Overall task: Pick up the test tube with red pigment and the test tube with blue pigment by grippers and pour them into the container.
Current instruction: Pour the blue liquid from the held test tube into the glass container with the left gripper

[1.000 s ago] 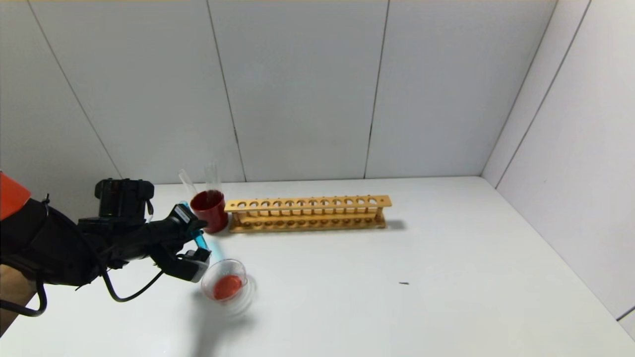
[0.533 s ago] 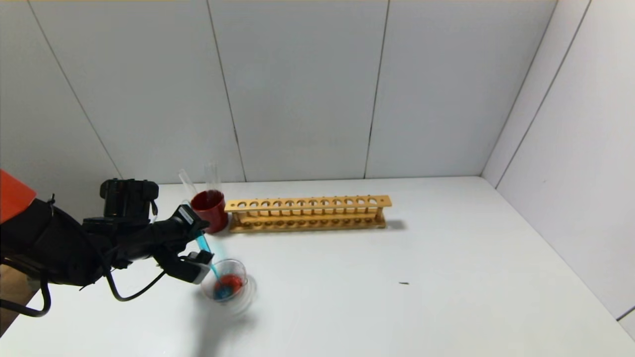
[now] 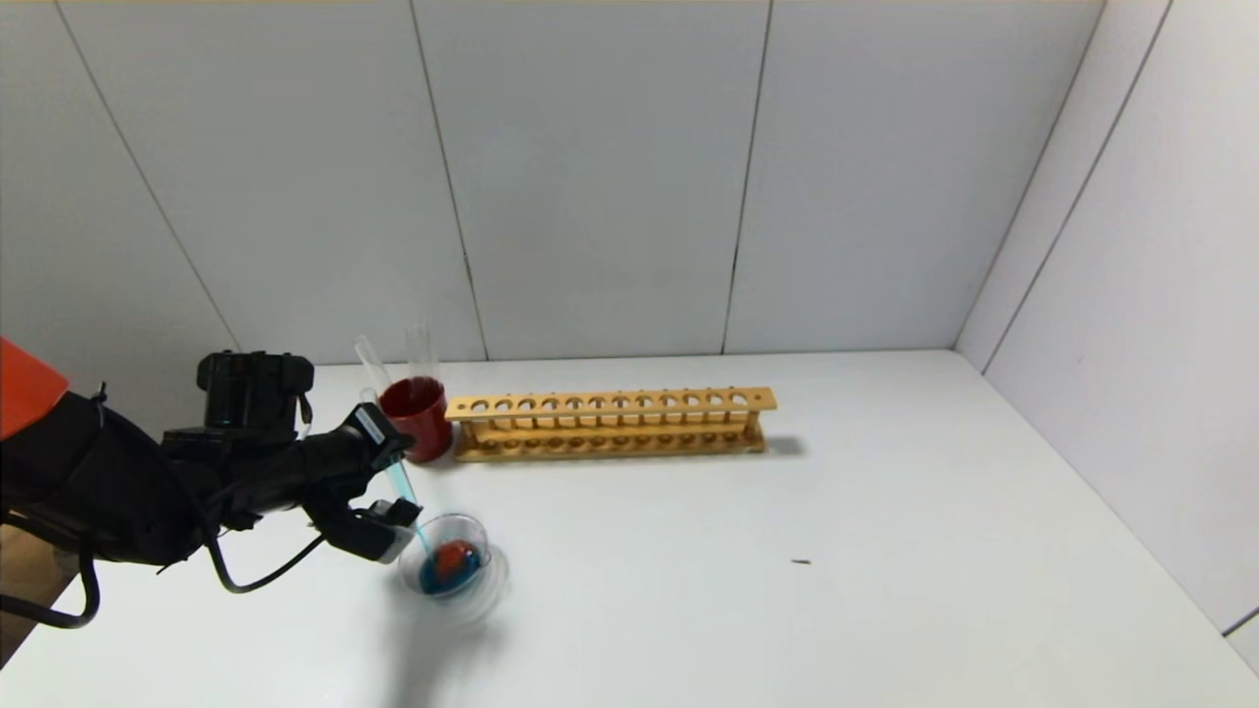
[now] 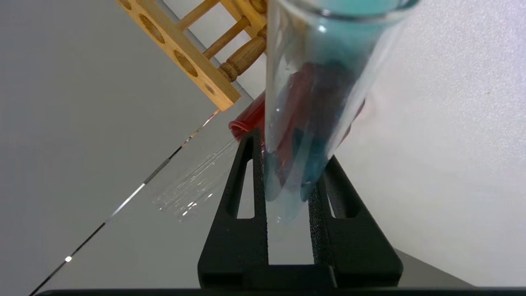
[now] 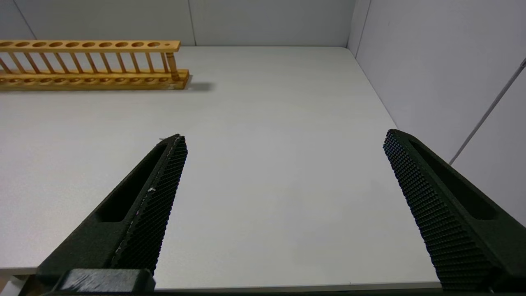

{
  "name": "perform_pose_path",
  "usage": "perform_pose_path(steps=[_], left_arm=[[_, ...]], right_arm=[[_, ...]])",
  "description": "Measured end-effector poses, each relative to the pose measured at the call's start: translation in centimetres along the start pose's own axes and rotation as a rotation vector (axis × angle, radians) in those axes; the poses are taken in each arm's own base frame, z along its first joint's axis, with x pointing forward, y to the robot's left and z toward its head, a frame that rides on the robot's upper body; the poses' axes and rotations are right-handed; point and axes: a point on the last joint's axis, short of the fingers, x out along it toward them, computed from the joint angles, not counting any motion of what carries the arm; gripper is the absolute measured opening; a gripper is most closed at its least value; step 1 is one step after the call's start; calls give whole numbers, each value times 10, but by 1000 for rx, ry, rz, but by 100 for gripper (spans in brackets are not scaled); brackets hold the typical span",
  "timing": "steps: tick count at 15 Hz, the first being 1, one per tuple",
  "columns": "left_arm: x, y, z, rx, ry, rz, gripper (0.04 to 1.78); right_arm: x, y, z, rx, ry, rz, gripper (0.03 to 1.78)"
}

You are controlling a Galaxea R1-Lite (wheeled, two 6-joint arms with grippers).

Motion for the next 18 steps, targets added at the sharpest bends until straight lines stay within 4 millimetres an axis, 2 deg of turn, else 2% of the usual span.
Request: perform_pose_path(steps=[13,18], left_arm=[[-5,8,-4,96,24,25,33],[-8,16,1,148,16,51,33]], right_arm=[[0,0,0,0,0,0,175],[0,0,0,0,0,0,175]])
